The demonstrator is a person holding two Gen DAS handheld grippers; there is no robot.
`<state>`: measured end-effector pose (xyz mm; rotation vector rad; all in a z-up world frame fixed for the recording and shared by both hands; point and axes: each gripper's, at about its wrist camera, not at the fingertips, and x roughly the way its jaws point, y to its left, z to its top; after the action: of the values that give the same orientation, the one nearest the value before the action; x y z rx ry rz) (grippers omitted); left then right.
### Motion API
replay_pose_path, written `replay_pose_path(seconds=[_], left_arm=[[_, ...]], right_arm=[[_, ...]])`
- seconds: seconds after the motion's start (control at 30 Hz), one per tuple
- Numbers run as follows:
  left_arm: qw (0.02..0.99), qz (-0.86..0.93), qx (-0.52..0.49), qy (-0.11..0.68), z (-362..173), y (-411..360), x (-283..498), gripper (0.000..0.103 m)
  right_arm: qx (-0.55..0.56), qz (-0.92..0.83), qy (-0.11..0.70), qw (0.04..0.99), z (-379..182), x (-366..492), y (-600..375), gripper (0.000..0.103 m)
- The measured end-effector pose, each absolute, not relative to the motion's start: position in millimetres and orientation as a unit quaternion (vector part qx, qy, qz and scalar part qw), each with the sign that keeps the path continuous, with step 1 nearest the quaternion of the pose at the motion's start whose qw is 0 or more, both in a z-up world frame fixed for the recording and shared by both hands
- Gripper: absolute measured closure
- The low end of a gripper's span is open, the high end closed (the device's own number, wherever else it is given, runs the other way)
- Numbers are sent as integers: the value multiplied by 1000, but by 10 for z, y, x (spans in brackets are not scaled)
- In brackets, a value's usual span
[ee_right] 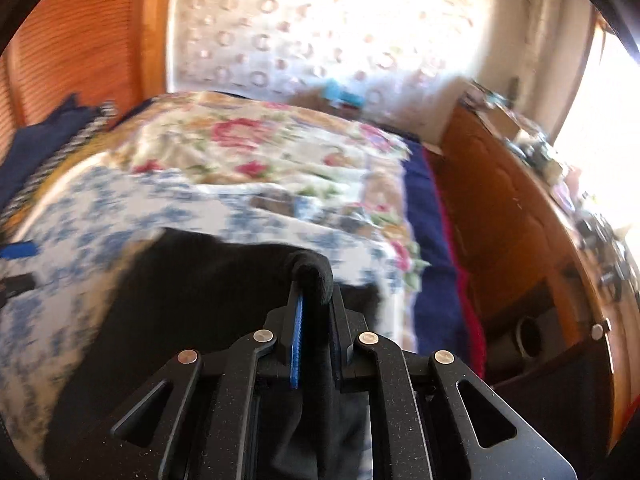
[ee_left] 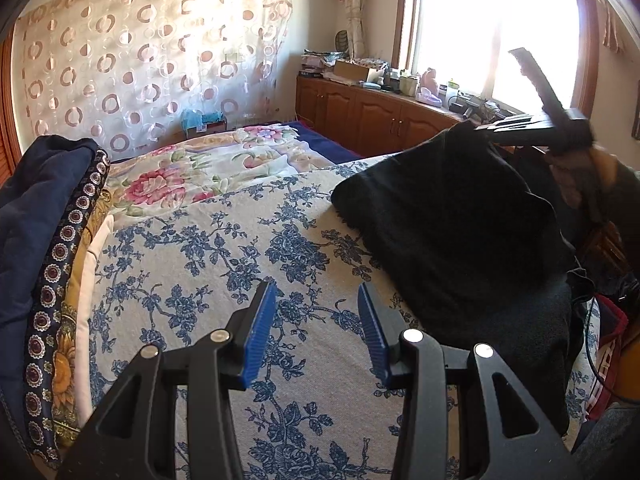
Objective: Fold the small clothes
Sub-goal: 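Grasp the folded shirt with the right tool and lift it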
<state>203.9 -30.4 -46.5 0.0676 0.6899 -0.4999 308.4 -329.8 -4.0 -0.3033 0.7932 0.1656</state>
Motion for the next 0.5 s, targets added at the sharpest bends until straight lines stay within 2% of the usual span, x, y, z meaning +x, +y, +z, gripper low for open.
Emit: replay_pose_path(seconds=[0.17,0.33,0.37,0.4,0.43,0.5], left_arm=[[908,-242,34,339,-493,-314,2059,61],[906,-240,38,346,-534,-337,2093,61],[906,-239,39,347,-541,-344,2095,61],[906,-239,40,348,-545,-350,2098,61],[905,-238,42,349,-552,-359,2101,61],[905,-237,44,351,-566,-380,2109,61]], right_arm=[[-122,60,421,897,-343,3405,-3556,94],[-114,59,421,898,-419,3423,-3561,93],[-114,53,421,898,-415,3416,-3566,83],[-116,45,419,899,-400,3415,-3582,65],[-113,39,415,902,-373,3395,-3606,52],[-102,42,409,906,-303,3351,-3651,52]])
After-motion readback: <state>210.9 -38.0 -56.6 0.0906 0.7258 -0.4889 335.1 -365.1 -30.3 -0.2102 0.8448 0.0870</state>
